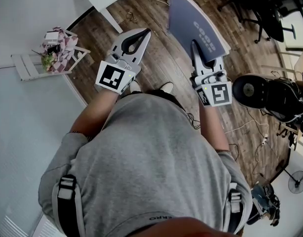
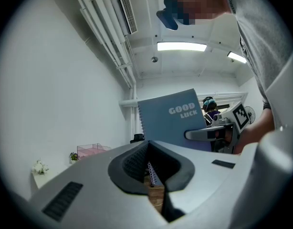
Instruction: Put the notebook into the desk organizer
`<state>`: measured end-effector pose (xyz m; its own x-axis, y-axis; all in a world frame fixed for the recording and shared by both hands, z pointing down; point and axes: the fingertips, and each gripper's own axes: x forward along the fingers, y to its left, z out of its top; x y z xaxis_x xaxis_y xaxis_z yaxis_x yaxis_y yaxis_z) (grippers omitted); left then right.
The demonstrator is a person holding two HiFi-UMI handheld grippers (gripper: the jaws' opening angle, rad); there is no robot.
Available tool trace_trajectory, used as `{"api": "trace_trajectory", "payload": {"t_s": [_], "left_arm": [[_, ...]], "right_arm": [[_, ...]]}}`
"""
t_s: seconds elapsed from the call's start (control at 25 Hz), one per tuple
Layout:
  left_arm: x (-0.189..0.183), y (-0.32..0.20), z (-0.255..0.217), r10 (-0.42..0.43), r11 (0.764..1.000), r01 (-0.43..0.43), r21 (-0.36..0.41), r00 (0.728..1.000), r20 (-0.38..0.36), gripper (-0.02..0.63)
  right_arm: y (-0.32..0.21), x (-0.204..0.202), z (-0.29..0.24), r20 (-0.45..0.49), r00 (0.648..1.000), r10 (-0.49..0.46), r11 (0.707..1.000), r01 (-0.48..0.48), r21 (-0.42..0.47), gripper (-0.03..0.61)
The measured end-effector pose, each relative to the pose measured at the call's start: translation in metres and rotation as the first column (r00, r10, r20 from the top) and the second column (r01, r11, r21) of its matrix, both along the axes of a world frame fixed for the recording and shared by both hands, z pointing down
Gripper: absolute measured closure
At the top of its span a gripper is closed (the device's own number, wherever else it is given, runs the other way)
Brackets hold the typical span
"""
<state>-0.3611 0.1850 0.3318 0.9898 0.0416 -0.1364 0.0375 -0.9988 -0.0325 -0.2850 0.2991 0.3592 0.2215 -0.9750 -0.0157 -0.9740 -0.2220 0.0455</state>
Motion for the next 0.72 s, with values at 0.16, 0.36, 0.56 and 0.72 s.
{"api": "trace_trajectory", "payload": {"t_s": [0.16,0.36,0.56,0.72], "left_arm": [[0.014,0.008,0.000,-0.002,1.000,0.002,-0.004,1.000,-0.005,0.595],[0.034,0.022,0.003,-0.008,1.000,0.008,0.007,1.000,0.006,0.595],[0.056,0.033,0.000,-0.018,1.000,0.017,0.013,1.000,0.011,0.595],[0.074,0.043,0.002,-0.029,0.999,0.028,0.023,0.999,0.029,0.595]], "right_arm": [[0.009,0.014,0.000,-0.004,1.000,0.001,1.000,-0.001,0.001,0.538],[0.021,0.035,0.004,-0.004,1.000,-0.006,1.000,0.006,0.001,0.538],[0.028,0.057,0.001,-0.001,1.000,-0.025,1.000,0.025,-0.001,0.538],[0.034,0.071,0.002,-0.001,0.999,-0.047,0.999,0.047,-0.006,0.538]]}}
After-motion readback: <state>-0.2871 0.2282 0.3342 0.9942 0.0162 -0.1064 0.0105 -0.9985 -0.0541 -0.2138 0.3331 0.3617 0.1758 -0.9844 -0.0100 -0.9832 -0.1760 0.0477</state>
